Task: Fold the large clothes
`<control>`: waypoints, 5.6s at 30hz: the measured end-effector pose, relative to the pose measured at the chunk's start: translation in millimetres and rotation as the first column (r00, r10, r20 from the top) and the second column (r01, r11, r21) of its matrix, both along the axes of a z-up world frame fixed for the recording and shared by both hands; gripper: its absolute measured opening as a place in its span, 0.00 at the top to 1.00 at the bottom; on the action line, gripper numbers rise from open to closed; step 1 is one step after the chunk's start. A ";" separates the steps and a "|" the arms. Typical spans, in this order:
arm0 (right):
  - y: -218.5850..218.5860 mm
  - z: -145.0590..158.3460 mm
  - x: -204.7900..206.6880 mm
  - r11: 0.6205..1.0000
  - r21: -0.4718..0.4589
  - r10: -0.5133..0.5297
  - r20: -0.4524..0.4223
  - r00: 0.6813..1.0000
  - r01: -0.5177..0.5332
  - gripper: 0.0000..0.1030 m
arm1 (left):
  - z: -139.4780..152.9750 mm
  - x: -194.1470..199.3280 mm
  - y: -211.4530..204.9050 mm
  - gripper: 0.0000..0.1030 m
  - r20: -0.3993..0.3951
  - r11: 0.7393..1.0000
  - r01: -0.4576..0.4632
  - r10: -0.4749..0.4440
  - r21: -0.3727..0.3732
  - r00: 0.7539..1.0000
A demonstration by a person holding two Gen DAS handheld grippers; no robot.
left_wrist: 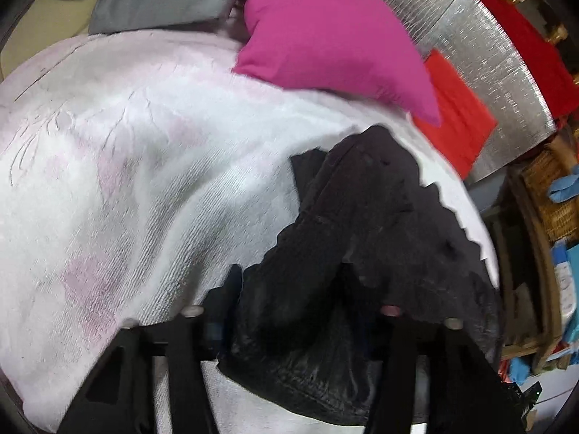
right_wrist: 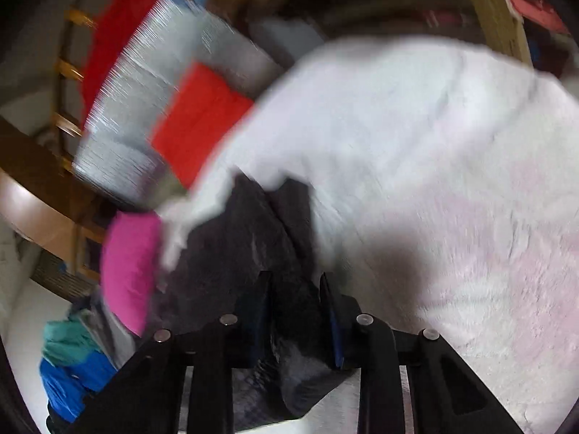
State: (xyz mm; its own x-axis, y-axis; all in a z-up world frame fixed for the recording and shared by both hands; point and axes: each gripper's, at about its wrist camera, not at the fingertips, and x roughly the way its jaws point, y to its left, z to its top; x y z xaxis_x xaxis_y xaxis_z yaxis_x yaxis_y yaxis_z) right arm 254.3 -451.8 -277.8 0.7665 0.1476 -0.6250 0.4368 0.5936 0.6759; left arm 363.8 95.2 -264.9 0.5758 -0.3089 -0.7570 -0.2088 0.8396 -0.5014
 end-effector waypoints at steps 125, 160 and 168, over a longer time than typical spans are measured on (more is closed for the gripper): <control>266.9 278.2 -334.0 0.639 -0.767 0.157 0.203 0.967 0.057 0.19 | 300.8 -416.6 -51.3 0.00 0.648 0.790 -0.284 -0.180 0.544 0.741; 273.3 264.4 -318.6 0.655 -0.755 0.200 0.154 0.968 -0.015 0.19 | 291.8 -426.5 -48.4 0.00 0.638 0.753 -0.313 -0.179 0.579 0.749; 276.1 264.7 -318.4 0.657 -0.754 0.198 0.159 0.967 -0.011 0.19 | 290.1 -426.9 -44.7 0.00 0.632 0.748 -0.309 -0.186 0.588 0.752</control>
State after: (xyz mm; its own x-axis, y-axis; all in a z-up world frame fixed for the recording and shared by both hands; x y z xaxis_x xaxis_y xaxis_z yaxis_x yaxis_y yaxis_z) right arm -64.1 -175.7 -13.1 0.8983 -0.2060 -0.3880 0.2448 0.9681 0.0528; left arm -63.2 50.5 25.2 0.9692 0.1437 -0.1998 -0.1240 0.9864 0.1080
